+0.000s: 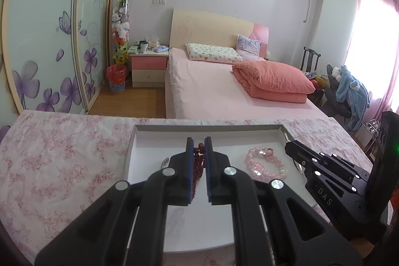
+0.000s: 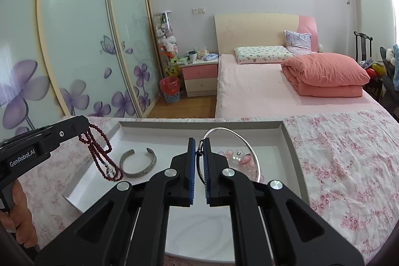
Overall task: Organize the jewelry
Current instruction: 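Carry both pieces to the tray while the right gripper releases the hoop inside, then lower the red bead necklace into the tray and open the left gripper, then grasp a pearl stud earring with the left gripper while the right gripper approaches the white pearl bracelet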
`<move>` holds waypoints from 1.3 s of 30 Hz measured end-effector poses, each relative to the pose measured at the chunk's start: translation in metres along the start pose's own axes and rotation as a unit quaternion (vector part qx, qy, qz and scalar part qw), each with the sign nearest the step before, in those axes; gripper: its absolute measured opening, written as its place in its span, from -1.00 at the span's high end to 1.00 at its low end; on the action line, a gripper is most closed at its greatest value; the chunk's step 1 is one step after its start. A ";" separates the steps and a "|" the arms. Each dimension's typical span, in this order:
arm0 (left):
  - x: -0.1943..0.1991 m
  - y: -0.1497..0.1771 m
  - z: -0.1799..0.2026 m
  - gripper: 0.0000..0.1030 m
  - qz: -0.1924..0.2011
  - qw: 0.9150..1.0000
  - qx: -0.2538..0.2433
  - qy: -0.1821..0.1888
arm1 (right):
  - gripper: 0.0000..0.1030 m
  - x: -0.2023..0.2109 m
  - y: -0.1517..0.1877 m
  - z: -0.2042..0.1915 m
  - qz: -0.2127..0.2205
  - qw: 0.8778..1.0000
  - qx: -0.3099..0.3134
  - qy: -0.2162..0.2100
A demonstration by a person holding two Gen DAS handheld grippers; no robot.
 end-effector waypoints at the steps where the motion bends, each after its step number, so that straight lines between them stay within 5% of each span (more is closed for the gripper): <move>1: -0.003 0.001 -0.001 0.82 -0.002 1.000 0.001 0.000 | 0.86 -0.002 0.000 0.000 -0.002 1.000 0.001 0.000; 9: -0.010 0.004 -0.003 0.82 -0.005 1.000 0.005 -0.001 | 0.81 -0.004 0.000 0.000 -0.003 1.000 0.002 0.015; 14: -0.007 0.004 -0.014 0.79 -0.006 1.000 0.018 -0.009 | 0.54 0.004 -0.005 0.005 0.004 1.000 -0.007 0.013; 25: 0.024 0.017 -0.035 0.57 -0.006 0.999 0.034 -0.023 | 0.54 0.038 0.003 0.015 0.006 1.000 -0.015 0.013; 39: 0.077 0.076 -0.027 0.26 -0.032 0.999 0.007 -0.004 | 0.54 0.068 0.056 0.024 -0.062 0.998 -0.022 0.011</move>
Point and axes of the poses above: each gripper's, at about its wrist camera, not at the fingertips, and x roughly against the way its jaws point, z to its right, y to its underside, the point moved 3 cm from there along -x, roughly the way its jaws point, and after that the axes turned 2 degrees about -z, right-handed, at the moved point
